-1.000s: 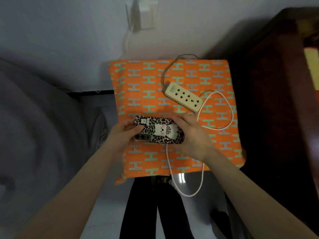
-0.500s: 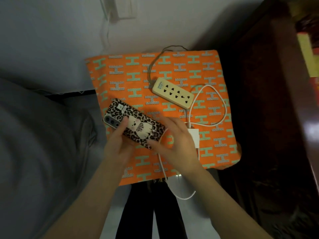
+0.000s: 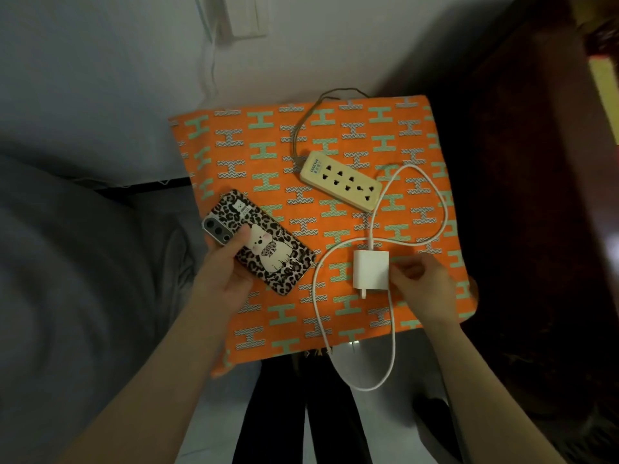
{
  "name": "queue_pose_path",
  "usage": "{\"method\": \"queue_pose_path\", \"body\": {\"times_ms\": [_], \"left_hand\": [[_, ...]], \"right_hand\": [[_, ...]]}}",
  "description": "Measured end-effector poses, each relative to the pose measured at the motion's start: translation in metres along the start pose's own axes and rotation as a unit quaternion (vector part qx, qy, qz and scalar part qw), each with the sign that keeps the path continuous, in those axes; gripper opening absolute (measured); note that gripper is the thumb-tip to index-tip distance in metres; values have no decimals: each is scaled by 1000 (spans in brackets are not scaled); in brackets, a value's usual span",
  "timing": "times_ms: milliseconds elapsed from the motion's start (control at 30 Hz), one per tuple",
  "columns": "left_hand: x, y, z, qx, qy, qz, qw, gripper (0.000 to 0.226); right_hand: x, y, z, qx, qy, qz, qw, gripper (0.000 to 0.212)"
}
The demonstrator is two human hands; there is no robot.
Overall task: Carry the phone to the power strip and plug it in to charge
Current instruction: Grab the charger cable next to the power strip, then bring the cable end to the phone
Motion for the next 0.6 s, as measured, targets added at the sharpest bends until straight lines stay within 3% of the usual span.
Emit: {"method": "queue_pose_path", "body": {"times_ms": [167, 267, 333, 500, 600], "left_hand": [[-7, 0, -2, 9, 10, -4, 1000, 35], [-12, 0, 0, 16, 26, -3, 1000, 18], [-15, 0, 2, 20, 34, 1, 999, 27], [-28, 4, 8, 42, 79, -15, 996, 47], [-33, 8, 8, 53, 110, -22, 992, 46]], "right_hand": [[-2, 3, -11, 72, 119, -63, 988, 20], [11, 11, -33, 41, -43, -7, 998, 19], [20, 22, -57, 61, -186, -6, 981, 11], [2, 52, -111, 148, -215, -183, 948, 20], [-10, 58, -123, 159, -241, -175, 941, 16]]}}
Point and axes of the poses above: each hand's wrist, its own y-axis away from the middle knuckle, its own x-axis out of the back of the hand, z = x × y, the point moved 1 cm from there along -y, towards the middle knuckle, and after that the axes turned 14 degrees about -y, right-handed, at the moved point
